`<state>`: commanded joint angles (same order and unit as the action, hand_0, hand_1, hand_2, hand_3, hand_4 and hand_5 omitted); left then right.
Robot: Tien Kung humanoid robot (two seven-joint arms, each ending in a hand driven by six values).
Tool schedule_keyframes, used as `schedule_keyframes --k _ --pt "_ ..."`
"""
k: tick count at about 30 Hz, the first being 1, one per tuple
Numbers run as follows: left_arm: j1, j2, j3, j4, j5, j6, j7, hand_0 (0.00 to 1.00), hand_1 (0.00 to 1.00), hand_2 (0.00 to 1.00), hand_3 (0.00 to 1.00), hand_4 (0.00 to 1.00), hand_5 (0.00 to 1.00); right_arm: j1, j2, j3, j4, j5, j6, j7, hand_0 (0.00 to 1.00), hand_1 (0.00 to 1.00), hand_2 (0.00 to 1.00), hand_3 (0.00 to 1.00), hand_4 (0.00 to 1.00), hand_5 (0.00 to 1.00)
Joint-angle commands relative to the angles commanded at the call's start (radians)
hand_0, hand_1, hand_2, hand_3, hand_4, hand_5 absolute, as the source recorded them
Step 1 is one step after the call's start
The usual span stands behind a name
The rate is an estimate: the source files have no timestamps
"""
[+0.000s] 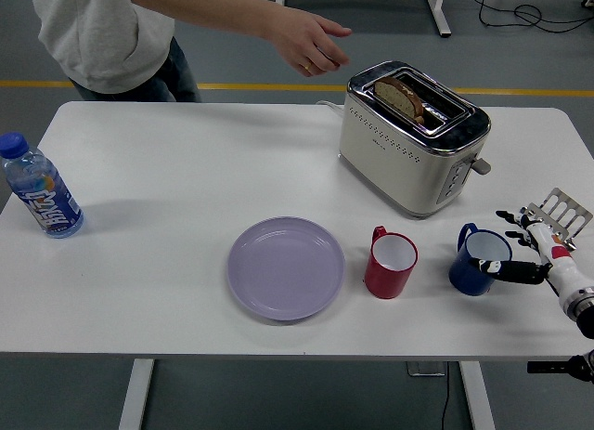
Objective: Pick up the cup,pour liquid into bread,place the cup on the desk
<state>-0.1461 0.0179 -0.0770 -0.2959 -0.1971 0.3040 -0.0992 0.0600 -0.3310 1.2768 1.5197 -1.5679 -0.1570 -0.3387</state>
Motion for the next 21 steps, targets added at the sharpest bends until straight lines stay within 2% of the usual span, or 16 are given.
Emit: schedule_keyframes --k 21 --pt "-0.003 0.001 -0.001 0.0 0.0 0.001 0.0 0.705 0.724 0.734 0.578 0.28 0.998 0.038 0.034 -0.036 -0.053 -0.042 -0.056 -0.041 0.917 0.854 0.943 0.882 0.963 0.156"
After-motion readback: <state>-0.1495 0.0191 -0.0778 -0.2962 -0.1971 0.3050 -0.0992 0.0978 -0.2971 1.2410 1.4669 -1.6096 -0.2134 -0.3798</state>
